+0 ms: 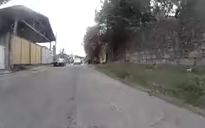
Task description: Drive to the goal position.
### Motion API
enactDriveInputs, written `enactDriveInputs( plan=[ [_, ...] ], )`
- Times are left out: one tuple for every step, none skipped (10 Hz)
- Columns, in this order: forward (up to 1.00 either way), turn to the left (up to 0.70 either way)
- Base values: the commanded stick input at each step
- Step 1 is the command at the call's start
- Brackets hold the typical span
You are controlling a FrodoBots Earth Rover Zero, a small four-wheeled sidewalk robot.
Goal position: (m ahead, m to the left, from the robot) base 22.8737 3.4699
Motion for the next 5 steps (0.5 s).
enactDriveInputs(
  plan=[
    [1.0, 0.0],
    [1.0, 0.0],
    [1.0, 0.0],
    [0.97, 0.0],
    [0.9, 0.0]
  ],
)
